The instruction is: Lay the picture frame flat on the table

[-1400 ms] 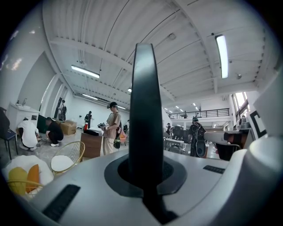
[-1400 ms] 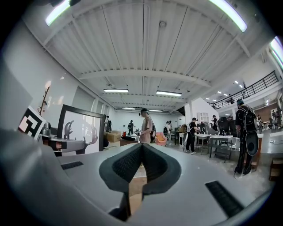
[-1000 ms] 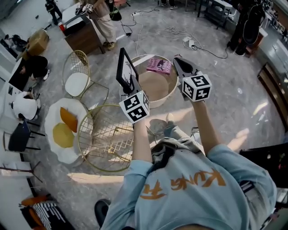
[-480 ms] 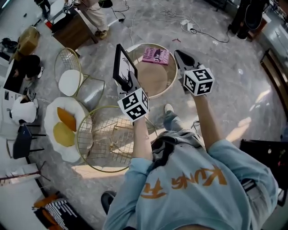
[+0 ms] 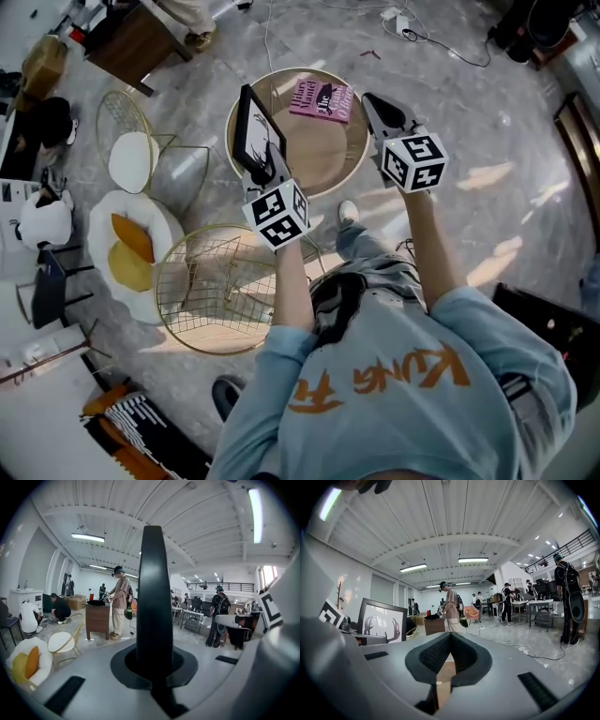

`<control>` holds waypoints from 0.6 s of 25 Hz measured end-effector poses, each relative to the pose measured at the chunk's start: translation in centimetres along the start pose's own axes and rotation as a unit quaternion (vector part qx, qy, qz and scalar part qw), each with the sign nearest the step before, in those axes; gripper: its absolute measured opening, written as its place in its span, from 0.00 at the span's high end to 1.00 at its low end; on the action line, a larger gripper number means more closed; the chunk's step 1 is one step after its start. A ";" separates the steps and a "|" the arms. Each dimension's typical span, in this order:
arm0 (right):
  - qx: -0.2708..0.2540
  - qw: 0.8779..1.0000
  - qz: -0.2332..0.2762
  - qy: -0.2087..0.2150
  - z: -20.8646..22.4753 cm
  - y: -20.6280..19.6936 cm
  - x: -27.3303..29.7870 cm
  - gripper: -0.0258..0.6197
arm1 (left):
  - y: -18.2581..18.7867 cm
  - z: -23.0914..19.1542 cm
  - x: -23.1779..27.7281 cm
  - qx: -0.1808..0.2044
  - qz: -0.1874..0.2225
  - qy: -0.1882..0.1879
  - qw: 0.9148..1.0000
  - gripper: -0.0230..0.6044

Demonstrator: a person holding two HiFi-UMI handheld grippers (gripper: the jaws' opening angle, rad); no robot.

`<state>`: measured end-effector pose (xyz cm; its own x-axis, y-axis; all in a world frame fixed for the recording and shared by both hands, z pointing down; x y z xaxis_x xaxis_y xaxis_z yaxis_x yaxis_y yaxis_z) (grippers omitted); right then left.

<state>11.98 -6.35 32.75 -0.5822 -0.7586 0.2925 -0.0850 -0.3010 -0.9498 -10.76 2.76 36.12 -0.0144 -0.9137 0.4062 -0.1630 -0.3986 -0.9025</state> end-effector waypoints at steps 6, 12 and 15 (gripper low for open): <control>0.008 1.000 -0.005 0.007 4.1 0.4 5.2 0.96 | 1.7 1.1 6.3 0.030 -0.025 -0.001 0.999 0.92; -0.002 1.000 0.001 0.005 7.7 1.6 8.1 0.96 | 3.1 2.8 10.8 0.038 -0.036 -0.014 0.999 0.92; -0.009 1.000 -0.005 0.007 8.6 1.5 9.1 0.96 | 3.0 3.2 11.9 0.035 -0.045 -0.017 0.998 0.92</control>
<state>13.48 -18.67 34.98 -0.5928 -0.7470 0.3010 -0.1058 -0.2984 -0.9486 -8.24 -9.61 37.76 0.0299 -0.8759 0.4816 -0.0920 -0.4821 -0.8713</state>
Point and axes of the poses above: the fingertips, and each gripper's own axes: x forward along the fingers, z to its right, y out of its top, the point moved 6 cm from there along -x, backward along the fingers, and after that the axes turned 6 degrees about -z, right-handed, at the moved point
